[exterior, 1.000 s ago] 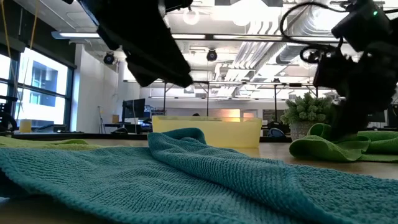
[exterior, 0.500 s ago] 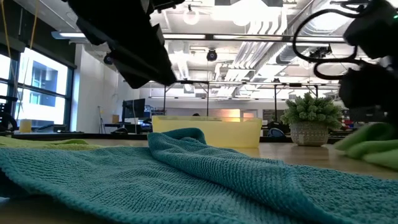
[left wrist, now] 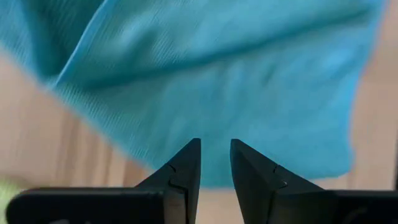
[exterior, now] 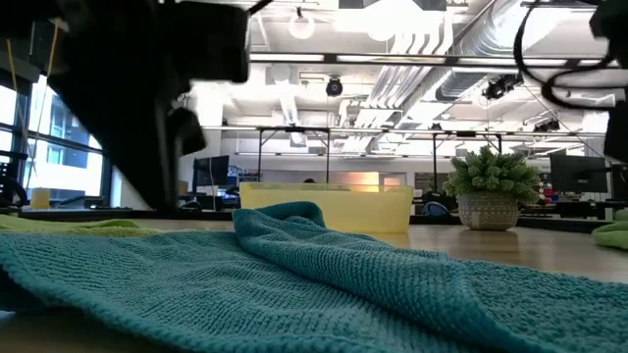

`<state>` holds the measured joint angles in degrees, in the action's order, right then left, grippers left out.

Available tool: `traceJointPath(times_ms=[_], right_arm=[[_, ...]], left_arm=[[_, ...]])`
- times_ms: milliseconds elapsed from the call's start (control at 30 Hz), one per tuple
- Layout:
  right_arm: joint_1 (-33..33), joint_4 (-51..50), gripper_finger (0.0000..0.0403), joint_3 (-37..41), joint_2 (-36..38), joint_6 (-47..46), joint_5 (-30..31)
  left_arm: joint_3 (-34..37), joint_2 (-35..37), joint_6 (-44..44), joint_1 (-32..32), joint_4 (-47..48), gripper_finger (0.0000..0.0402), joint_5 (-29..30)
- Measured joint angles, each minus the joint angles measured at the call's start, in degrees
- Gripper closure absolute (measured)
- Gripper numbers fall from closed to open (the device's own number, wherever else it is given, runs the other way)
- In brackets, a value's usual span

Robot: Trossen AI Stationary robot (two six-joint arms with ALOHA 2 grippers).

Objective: Roll microfiber towels into tight, uniform cylinder then place into a basket
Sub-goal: Fold the blue microfiber cloth

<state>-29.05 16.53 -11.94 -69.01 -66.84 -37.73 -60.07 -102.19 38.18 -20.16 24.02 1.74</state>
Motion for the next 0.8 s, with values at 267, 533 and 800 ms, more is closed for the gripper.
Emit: traceJointPath(times_ms=[267,533,800], right_arm=[[0.13,17.40,0.0247,-0.04,0.08,6.43,2.16],[0.16,15.30,0.0247,-0.07,0.09,20.11,12.82],[0.17,15.33,0.0247,-0.07,0.09,31.73,25.20]], left_arm=[[0.00,-0.02,12.38,-3.10,15.45,0.0326,-0.46],[0.00,-0.02,21.40,-6.61,27.90,0.0326,3.24],[3.12,-0.02,27.85,-10.25,36.29,0.0326,-6.06]])
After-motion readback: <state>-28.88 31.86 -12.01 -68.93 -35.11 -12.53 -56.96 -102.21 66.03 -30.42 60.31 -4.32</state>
